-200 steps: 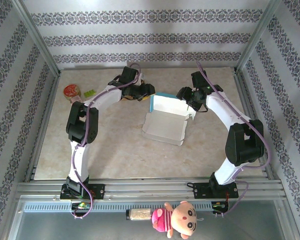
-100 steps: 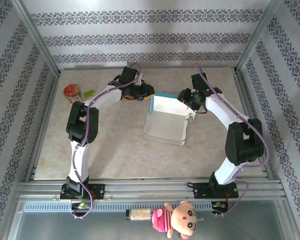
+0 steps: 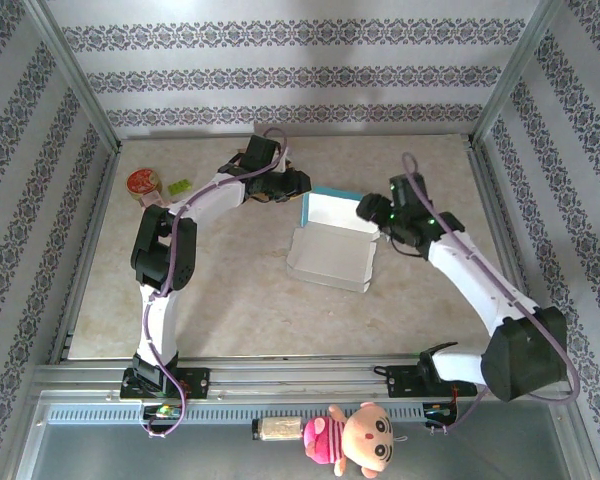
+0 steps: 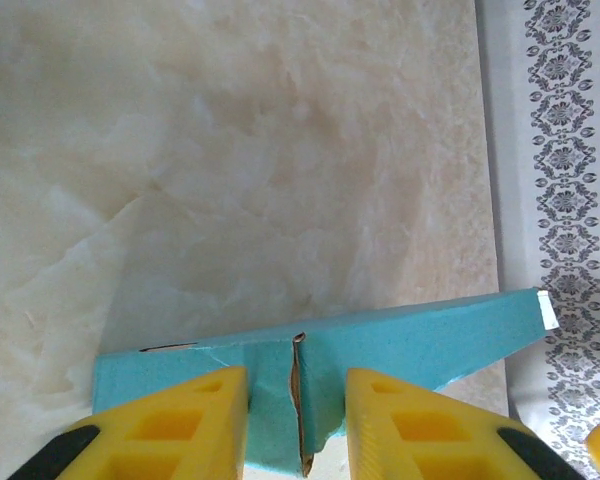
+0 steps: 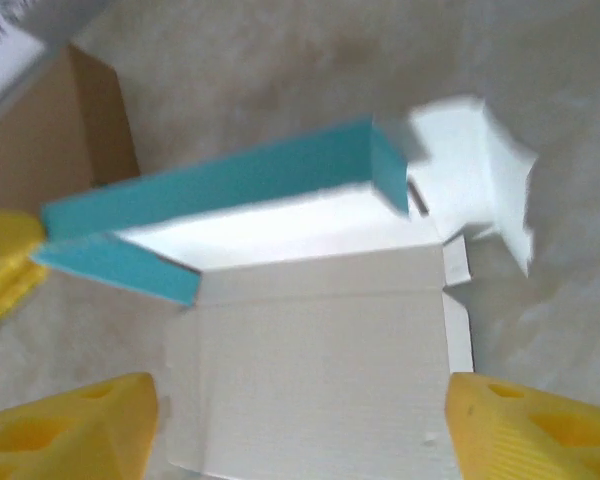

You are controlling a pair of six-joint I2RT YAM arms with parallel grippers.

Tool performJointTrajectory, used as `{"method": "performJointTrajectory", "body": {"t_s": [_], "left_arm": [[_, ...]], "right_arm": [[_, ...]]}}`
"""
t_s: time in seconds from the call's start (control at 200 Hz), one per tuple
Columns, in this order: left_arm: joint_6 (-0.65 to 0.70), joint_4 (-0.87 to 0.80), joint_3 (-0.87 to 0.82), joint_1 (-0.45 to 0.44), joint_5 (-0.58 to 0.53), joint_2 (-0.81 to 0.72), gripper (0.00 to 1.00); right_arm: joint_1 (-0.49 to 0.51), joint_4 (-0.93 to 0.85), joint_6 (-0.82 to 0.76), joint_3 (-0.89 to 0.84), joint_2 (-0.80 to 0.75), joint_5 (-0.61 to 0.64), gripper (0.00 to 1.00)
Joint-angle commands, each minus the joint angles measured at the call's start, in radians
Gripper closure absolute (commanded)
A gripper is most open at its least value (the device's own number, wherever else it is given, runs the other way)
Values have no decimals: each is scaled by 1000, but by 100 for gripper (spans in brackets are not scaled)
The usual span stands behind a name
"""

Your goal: Fold the paper box

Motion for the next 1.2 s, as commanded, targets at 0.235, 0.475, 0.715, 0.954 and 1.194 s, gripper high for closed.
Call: {"method": "performJointTrajectory", "body": {"t_s": [0.235, 0.475, 0.715, 0.954, 1.194], "left_arm": [[69, -58, -16, -16, -50, -59, 71], [75, -62, -17, -16, -49, -66, 71], [85, -68, -14, -17, -52, -73, 71], [86, -65, -16, -18, -47, -72, 71], [84, -59, -17, -19, -46, -72, 71]], "right_arm": [[68, 225, -71, -116, 175, 237, 26], [66, 248, -107, -51, 316, 289, 12], [54, 358, -113, -56, 393, 230, 13], [49, 456, -110, -80, 404, 146, 25], [58, 497, -68, -99, 455, 89, 28]]}}
